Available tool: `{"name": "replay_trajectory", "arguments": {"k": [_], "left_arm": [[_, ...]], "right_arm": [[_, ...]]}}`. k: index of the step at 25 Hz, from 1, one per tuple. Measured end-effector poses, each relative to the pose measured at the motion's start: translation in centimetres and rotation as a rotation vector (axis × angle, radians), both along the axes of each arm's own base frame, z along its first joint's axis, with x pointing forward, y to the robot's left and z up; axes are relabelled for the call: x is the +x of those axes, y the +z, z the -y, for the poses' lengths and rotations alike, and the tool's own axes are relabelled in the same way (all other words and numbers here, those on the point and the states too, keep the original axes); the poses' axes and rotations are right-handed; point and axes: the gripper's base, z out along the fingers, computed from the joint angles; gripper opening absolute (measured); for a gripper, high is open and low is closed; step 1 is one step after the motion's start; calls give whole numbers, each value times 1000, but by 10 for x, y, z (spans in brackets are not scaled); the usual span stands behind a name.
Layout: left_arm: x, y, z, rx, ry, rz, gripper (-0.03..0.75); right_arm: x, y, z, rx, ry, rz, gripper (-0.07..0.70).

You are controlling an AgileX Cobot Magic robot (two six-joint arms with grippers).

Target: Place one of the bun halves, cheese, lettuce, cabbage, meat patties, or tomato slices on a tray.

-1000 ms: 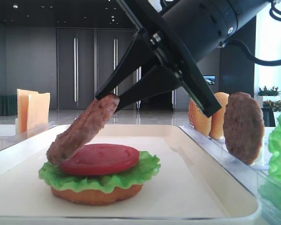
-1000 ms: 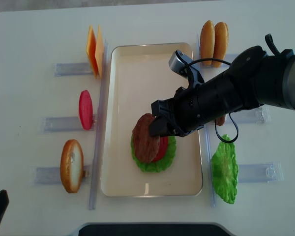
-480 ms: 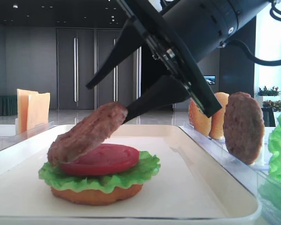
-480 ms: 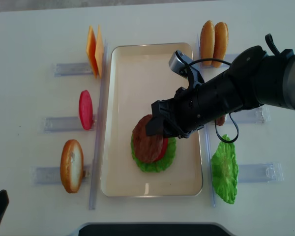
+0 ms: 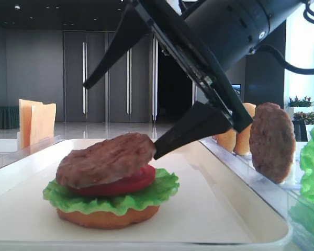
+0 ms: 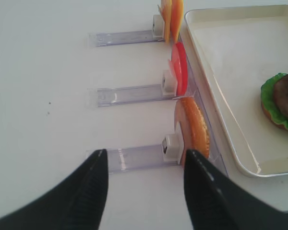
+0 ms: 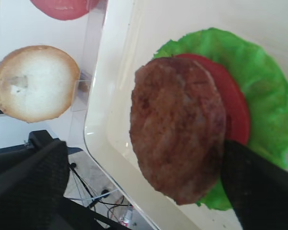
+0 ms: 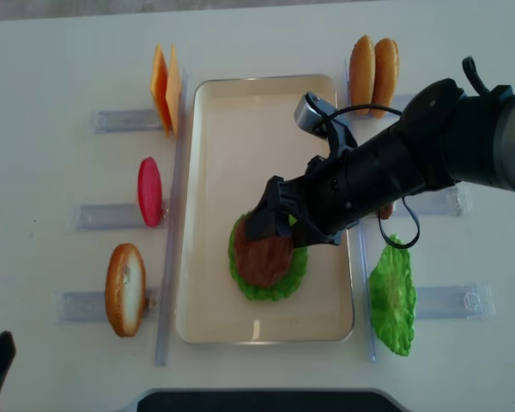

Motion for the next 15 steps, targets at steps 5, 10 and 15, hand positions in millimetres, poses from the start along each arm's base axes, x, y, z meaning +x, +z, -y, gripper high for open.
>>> {"name": "replay_trajectory", "arguments": {"k": [5, 10, 15], "left_arm": [[0, 0, 0, -1, 0, 0, 391], [0, 0, 0, -1, 0, 0, 391], [0, 0, 0, -1, 0, 0, 391]], "right_arm": [[6, 7, 0, -92, 37, 5, 604], [17, 26, -2, -168, 87, 37, 604], [28, 55, -3, -262, 142, 60, 603]]}}
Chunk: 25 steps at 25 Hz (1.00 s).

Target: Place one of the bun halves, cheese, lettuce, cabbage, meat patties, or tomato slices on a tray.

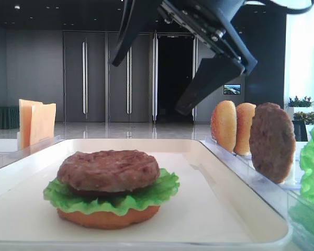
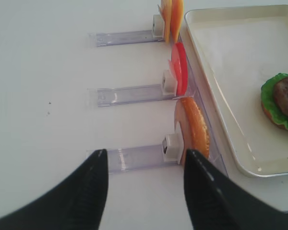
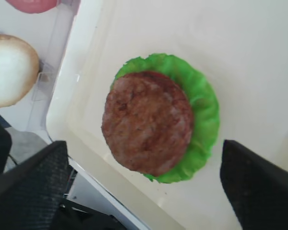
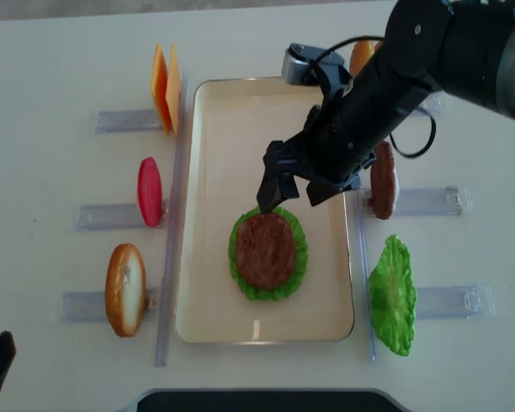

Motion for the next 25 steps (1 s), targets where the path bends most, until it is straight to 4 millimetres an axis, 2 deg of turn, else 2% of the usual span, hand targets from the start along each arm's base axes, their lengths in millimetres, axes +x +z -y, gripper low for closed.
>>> {"name": "replay_trajectory", "arguments": {"k": [6, 13, 16, 21, 23, 25], "left_arm": [[0, 0, 0, 0, 0, 0, 391], [0, 0, 0, 0, 0, 0, 391], [0, 0, 0, 0, 0, 0, 391], [0, 0, 0, 0, 0, 0, 391], [0, 0, 0, 0, 0, 0, 391], [0, 0, 0, 0, 0, 0, 391]], "right_arm": [[21, 50, 11, -220, -1, 127, 599], [43, 98, 29, -424, -108, 344, 594], [48, 106, 34, -454, -136, 393, 594], [53, 107, 42, -457, -167, 388, 594], [58, 107, 52, -462, -197, 380, 594], [67, 107, 70, -473, -249, 367, 592]]}}
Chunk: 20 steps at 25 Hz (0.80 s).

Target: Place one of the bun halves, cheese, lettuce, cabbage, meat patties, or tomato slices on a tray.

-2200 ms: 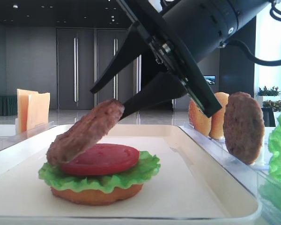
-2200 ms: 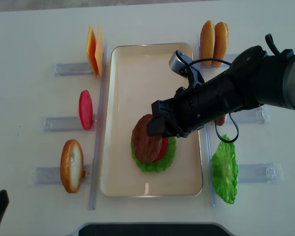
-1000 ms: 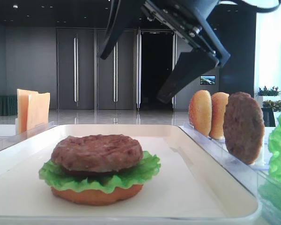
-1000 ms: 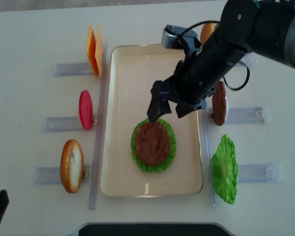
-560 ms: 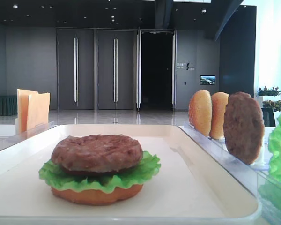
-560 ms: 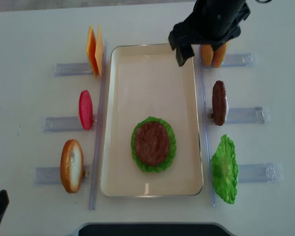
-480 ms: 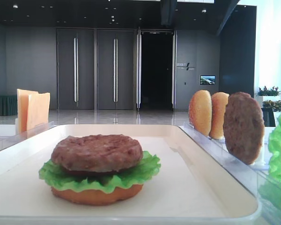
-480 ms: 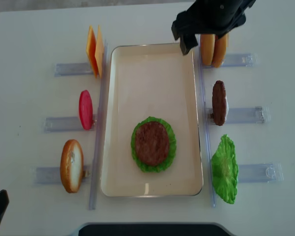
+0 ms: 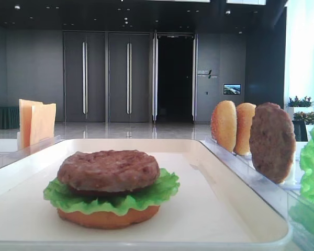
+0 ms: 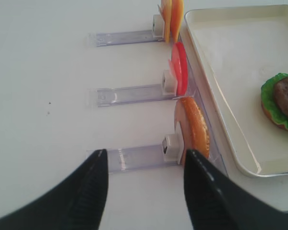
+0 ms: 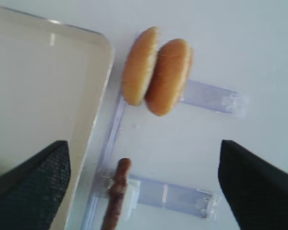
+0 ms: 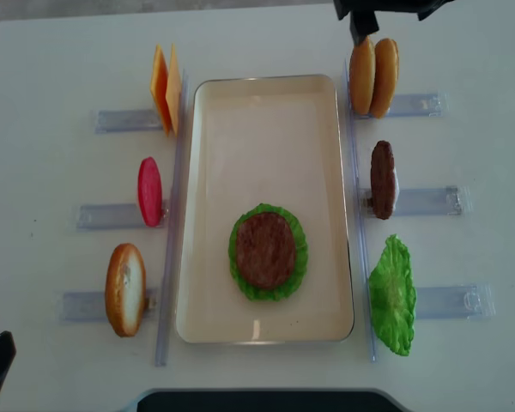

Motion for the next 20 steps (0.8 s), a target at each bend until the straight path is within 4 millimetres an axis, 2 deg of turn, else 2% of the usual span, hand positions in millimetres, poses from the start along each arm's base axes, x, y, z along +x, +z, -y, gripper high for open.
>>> {"name": "replay_trajectory", "arguments": {"k": [2, 7, 11, 13, 16, 20], "left_arm": [[0, 0, 0, 0, 0, 0, 391], [0, 0, 0, 0, 0, 0, 391], [0, 0, 0, 0, 0, 0, 391], [0, 0, 0, 0, 0, 0, 391], [0, 0, 0, 0, 0, 0, 391], [0, 0, 0, 0, 0, 0, 391]], "right_arm": [[10, 0, 22, 2, -70, 0, 592], [30, 0, 94, 23, -283, -6, 592], [35, 0, 149, 45, -435, -10, 592], [35, 0, 168, 43, -487, -8, 592], [35, 0, 186, 37, -533, -6, 592], [34, 0, 191, 28, -544, -4, 591]]}}
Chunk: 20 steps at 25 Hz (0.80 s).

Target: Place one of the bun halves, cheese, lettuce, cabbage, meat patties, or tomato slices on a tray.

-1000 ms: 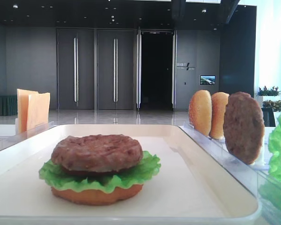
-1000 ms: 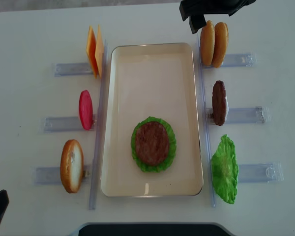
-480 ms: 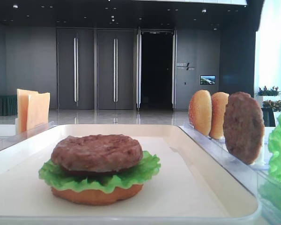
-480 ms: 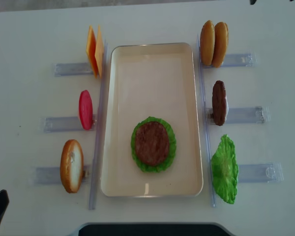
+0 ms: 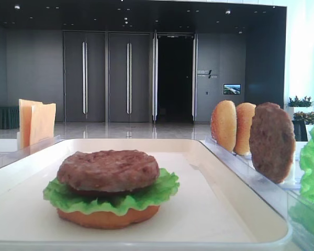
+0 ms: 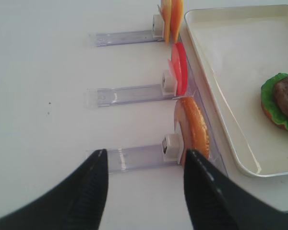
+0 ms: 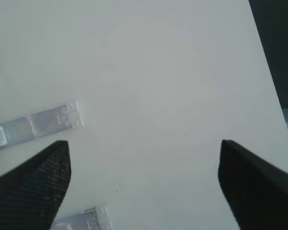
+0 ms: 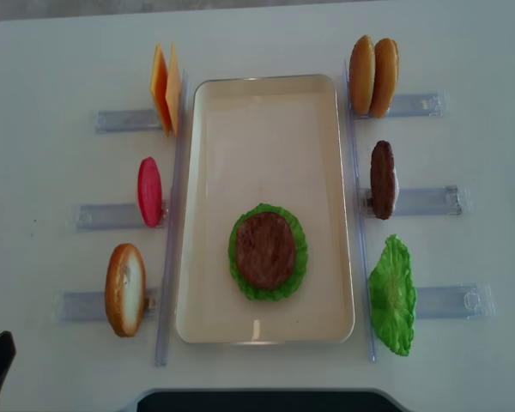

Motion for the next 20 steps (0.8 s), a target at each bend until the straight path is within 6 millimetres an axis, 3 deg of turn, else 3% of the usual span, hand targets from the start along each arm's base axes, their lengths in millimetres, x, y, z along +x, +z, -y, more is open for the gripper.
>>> {"name": "replay_trajectory", "arguments": {"k": [5, 9, 13, 20], "left_arm": [[0, 0, 0, 1, 0, 0, 391], [0, 0, 0, 1, 0, 0, 391], [0, 0, 0, 1, 0, 0, 391], [0, 0, 0, 1, 0, 0, 391]], "right_arm": [[-2, 3, -2, -2, 4, 7, 591], [-14, 24, -11, -14, 31, 62, 591], [-41, 59, -24, -56, 69, 162, 591], [-110, 121, -39, -232, 103, 369, 591]]}}
